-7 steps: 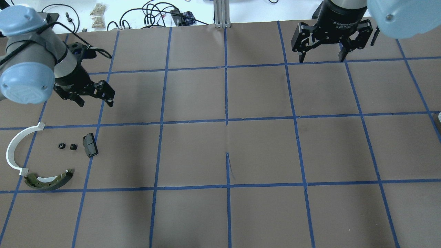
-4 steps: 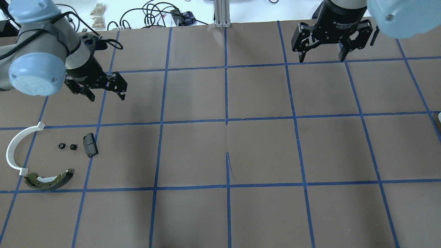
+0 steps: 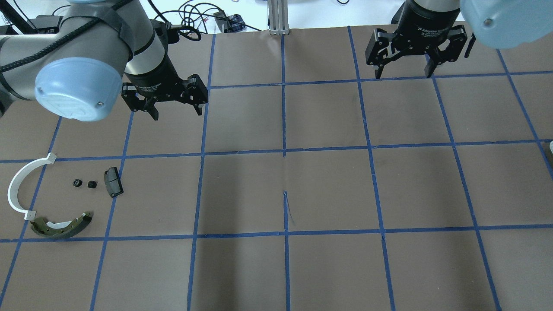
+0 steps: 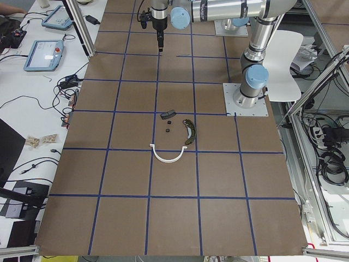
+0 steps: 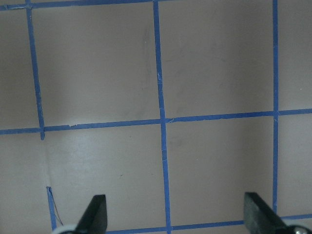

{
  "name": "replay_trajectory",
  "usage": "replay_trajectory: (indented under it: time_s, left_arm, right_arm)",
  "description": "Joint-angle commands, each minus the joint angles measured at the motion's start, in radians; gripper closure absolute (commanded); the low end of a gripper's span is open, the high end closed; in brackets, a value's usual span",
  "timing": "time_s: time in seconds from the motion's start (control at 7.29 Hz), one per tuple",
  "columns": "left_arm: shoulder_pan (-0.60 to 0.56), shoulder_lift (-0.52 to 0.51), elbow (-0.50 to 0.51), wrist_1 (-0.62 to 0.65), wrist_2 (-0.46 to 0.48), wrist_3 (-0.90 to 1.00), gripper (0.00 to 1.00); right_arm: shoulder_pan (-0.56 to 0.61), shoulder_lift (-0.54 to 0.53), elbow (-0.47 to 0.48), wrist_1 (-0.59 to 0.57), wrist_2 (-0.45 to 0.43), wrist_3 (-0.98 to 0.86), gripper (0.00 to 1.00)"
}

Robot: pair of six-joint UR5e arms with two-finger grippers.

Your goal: Place bearing gear from tray to pile

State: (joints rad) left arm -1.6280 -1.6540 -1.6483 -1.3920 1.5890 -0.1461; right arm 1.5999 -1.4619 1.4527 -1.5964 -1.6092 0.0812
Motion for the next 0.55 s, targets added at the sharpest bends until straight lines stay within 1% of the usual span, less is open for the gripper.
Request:
replay_trajectory:
  time_s: [0.0, 0.41]
  left_arm:
    - [0.010, 0.038, 0.005, -0.071, 0.003, 0.010, 0.00]
    - [0.011, 0.069, 0.012, -0.087, 0.006, 0.010, 0.00]
  right_arm:
    - [0.000, 0.000, 0.000, 0.001, 0.000, 0.000, 0.00]
    - [0.000, 0.000, 0.000, 0.001, 0.000, 0.000, 0.00]
